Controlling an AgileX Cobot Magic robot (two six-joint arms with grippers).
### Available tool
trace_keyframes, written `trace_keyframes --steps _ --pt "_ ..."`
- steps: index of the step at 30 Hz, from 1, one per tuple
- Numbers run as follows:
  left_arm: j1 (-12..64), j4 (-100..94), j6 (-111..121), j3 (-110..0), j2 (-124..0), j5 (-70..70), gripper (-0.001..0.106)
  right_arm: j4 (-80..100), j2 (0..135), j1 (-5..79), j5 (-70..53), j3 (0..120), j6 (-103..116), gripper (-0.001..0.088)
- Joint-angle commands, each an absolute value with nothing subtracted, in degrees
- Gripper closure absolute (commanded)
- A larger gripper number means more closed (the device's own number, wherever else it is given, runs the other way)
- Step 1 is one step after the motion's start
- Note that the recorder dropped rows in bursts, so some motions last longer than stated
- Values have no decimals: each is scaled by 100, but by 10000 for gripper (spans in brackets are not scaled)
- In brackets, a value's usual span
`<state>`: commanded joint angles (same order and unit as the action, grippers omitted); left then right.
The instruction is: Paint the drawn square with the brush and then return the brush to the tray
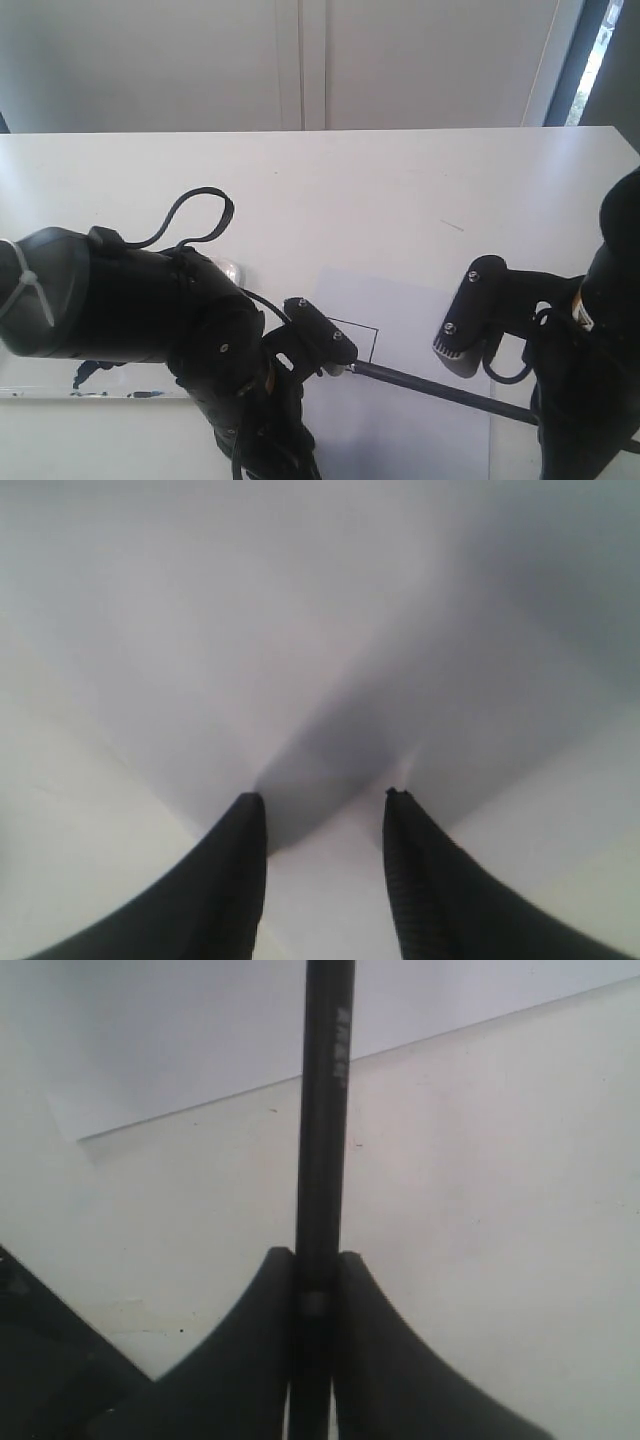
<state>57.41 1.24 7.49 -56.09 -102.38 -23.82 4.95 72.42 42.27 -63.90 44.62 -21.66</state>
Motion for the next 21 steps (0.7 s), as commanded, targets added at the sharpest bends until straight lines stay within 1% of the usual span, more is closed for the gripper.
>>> trace_keyframes --steps 14,21 --pt "5741 124 749 -5609 -10238 -2382 614 1208 7305 4227 -6159 4462 -1513 868" --pt "5741 124 749 -5609 -10238 -2382 614 1232 7478 4227 -6069 4462 -1487 868"
